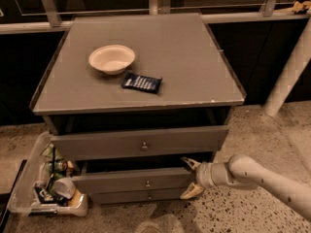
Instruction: Open middle drawer
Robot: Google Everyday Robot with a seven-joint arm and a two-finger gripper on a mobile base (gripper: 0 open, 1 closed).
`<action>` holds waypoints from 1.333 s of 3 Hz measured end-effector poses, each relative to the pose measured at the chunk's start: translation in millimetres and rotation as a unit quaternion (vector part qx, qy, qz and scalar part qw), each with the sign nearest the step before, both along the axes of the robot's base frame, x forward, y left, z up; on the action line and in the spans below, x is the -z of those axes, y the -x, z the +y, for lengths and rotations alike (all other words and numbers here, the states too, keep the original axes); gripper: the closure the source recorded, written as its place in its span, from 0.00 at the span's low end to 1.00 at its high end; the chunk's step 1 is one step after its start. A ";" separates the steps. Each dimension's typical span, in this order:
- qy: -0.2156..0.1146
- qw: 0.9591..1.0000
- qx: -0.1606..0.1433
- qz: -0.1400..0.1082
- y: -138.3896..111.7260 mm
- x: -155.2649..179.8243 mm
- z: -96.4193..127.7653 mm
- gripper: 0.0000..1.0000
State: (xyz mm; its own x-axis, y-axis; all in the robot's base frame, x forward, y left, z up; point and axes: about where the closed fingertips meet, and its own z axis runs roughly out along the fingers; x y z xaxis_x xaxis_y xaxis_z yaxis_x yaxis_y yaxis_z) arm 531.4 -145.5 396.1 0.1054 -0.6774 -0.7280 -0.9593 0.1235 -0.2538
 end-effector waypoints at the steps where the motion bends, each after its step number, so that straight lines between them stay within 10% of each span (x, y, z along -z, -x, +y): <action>1: 0.000 1.000 0.000 0.000 0.0 -4.5 2.8 0.37; 4: -0.004 1.000 -0.012 0.000 22.9 -6.8 0.0 1.00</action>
Offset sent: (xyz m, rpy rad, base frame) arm -0.1568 -0.0267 -0.0414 0.1452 0.0285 0.2416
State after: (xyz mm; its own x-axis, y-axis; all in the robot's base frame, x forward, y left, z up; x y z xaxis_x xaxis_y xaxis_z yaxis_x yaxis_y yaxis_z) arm 508.5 -145.6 402.9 0.1212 -0.6682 -0.7340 -0.9619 0.1034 -0.2530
